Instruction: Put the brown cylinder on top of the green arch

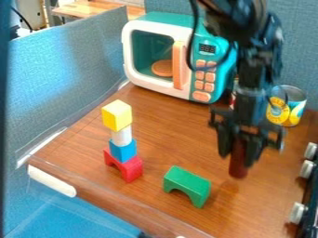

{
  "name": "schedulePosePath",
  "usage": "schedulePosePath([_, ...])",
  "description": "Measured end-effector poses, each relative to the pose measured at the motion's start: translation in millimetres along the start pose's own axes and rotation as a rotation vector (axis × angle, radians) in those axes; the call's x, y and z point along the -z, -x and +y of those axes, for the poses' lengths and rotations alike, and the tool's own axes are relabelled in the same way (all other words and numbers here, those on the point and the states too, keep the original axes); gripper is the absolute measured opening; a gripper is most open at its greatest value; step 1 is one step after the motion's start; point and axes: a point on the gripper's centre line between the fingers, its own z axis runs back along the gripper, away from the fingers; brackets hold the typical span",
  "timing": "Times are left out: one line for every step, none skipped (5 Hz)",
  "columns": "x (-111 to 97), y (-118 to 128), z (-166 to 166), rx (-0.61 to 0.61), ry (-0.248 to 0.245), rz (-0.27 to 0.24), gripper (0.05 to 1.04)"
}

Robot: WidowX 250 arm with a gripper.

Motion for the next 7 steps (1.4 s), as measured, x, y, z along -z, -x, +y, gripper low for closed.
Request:
schedulePosePath([-30, 4, 6, -0.057, 0.023, -0.034, 0.532])
schedulePosePath([-43, 9, 16, -0.117, 0.033, -0.016, 0.532])
schedulePosePath([-48, 28, 25, -0.146, 0.021, 0.113, 0.532])
schedulePosePath([-37, 55, 33, -0.208, 0.023, 0.256, 0.532])
schedulePosePath([-28, 72, 35, -0.201, 0.02, 0.33, 0.532])
schedulePosePath([-16, 80, 40, -0.177, 0.008, 0.338, 0.532])
schedulePosePath([-8, 82, 43, -0.152, 0.016, 0.324, 0.532])
